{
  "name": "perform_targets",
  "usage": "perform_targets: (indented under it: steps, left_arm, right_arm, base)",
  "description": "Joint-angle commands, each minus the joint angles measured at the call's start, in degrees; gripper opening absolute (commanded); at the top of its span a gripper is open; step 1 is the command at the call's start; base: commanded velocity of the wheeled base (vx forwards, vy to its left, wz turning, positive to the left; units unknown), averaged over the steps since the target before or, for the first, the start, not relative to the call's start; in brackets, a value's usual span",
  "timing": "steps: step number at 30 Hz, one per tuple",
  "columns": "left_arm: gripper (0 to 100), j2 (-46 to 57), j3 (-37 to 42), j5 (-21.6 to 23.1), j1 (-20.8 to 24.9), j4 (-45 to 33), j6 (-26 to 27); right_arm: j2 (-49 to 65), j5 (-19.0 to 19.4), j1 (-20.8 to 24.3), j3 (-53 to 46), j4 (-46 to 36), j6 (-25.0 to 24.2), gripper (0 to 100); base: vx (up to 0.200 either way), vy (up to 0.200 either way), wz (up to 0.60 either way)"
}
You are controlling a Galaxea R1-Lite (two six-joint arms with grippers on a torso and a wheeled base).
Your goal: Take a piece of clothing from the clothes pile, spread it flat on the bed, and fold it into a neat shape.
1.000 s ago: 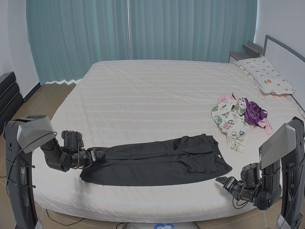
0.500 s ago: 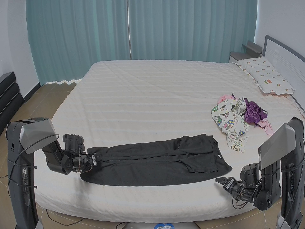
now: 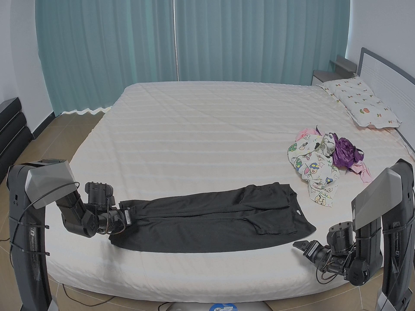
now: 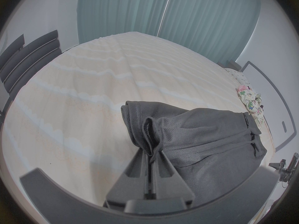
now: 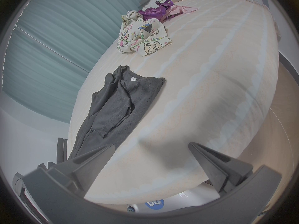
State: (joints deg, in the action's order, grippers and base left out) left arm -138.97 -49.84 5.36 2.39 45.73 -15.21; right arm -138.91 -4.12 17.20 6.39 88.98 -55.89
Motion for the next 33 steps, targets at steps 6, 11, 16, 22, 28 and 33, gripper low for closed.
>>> perform_targets:
  steps: [6,11,16,22,28,33]
  left_arm:
    - [0,1.0,0.4,-2.5,0.0,0.2,0.0]
    - [0,1.0,0.0,-3.2,0.0,0.5,0.0]
    - [0,1.3,-0.3,-4.1,0.3,0.4,-0.6]
    - [0,2.1,-0.1,-4.6,0.5,0.4,-0.7]
    - [0,2.1,0.1,-4.6,0.5,0.5,-0.6]
    - [0,2.1,0.5,-4.7,0.6,0.8,-0.8]
  right_arm:
    - [0.0,0.0,0.0,0.0,0.9,0.0,100]
    - [0.0,0.0,-0.1,0.0,0.9,0.0,100]
    - [0.0,0.0,-0.1,0.0,0.9,0.0,100]
    - [0.0,0.0,-0.1,0.0,0.9,0.0,100]
    - [0.0,0.0,-0.1,0.0,0.9,0.0,100]
    - [0.0,0.0,0.0,0.0,0.9,0.0,100]
  base:
    - [0.0,0.0,0.0]
    - [0.0,0.0,0.0]
    - [0.0,0.0,0.0]
    - [0.0,0.0,0.0]
    - [0.0,0.0,0.0]
    - [0.0,0.0,0.0]
